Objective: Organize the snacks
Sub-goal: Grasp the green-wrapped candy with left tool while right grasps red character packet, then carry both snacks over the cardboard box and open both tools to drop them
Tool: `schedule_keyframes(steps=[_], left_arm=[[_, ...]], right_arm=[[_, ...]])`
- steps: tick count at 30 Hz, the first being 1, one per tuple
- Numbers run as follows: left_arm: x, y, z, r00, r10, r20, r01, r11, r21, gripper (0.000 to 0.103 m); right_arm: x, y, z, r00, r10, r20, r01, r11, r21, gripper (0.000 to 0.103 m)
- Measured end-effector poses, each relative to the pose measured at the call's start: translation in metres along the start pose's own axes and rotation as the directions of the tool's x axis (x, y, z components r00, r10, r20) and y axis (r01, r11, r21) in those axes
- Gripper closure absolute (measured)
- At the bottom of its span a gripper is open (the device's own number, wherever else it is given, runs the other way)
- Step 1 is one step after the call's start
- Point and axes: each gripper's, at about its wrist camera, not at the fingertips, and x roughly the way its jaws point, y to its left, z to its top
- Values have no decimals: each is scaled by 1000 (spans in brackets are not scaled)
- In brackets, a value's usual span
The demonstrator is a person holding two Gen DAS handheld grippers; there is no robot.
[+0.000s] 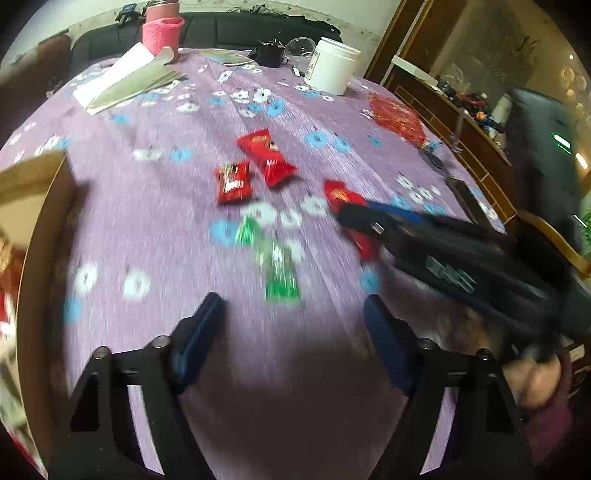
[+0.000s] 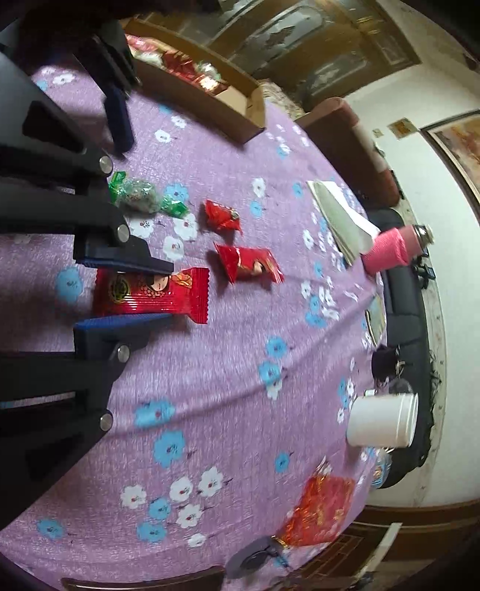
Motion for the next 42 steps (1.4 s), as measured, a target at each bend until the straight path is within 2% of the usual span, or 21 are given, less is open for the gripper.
schedule_keyframes(steps=[5, 6, 8, 10, 16, 20, 23, 26, 30, 33, 36, 42], left_arm=[[20, -7, 22, 995, 92, 30, -93, 995, 36, 32], [21, -8, 23, 994, 108, 35, -109, 993, 49, 37], [23, -11, 22, 986, 162, 49, -166, 981, 97, 76], [21, -7, 20, 989, 144, 45, -147, 985, 94, 86], [0, 13, 8, 991, 117, 61, -119, 993, 20, 86], [-40, 31, -5, 989, 85, 118, -78, 995, -61, 86], [-80, 52, -19, 978, 90, 188, -68, 990, -122, 86], [-122, 85, -37, 958, 142, 249, -92, 975, -202, 86], [-156, 127, -59, 939, 203, 278, -112, 944, -309, 86], [-168, 151, -75, 932, 236, 274, -129, 925, -358, 86], [-176, 168, -88, 928, 258, 269, -139, 910, -391, 86], [-179, 184, -105, 928, 255, 272, -120, 895, -429, 85]], right_arm=[[-3, -6, 2, 1000, 29, 2, -29, 999, 26, 80], [-3, -7, 2, 999, 32, 2, -32, 999, 27, 80], [-3, -7, 1, 999, 35, 3, -35, 999, 29, 80], [-2, -7, 1, 999, 36, 3, -36, 999, 32, 80], [-4, -10, 0, 999, 31, 16, -32, 998, 48, 80], [-5, -11, -1, 998, 59, 27, -60, 996, 65, 80], [-5, -11, -2, 997, 72, 33, -74, 995, 70, 80], [-5, -7, -4, 997, 76, 35, -78, 995, 63, 80], [-2, 2, -7, 997, 78, 22, -79, 995, 60, 80], [-8, 19, -8, 996, 85, 22, -86, 996, 36, 80], [-15, 44, -10, 987, 157, 15, -158, 987, 34, 80], [-23, 123, -14, 964, 264, -35, -266, 960, -89, 80]])
